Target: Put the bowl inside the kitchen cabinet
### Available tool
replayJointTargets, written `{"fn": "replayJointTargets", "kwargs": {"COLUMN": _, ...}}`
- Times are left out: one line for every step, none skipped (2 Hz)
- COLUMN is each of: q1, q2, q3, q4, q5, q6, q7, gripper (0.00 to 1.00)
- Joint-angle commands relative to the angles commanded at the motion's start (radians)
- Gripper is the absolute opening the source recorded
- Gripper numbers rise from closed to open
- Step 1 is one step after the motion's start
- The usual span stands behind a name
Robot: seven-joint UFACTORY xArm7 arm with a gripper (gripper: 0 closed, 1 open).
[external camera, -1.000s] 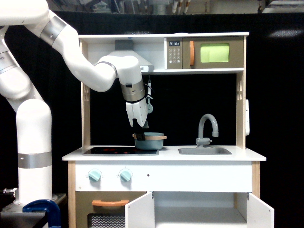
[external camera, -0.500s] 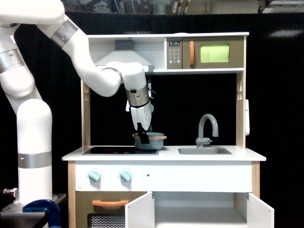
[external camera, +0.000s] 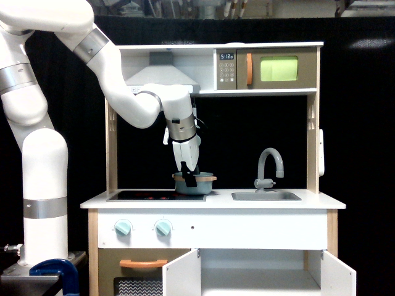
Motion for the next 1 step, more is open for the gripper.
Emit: {"fn": "replayJointTargets", "kwargs": {"q1": -0.004, "q2": -0.016, "q3": 0.002, "q4": -0.005, "q5": -0.012, "q6": 0.008, "q7": 0.013, "gripper": 0.0}}
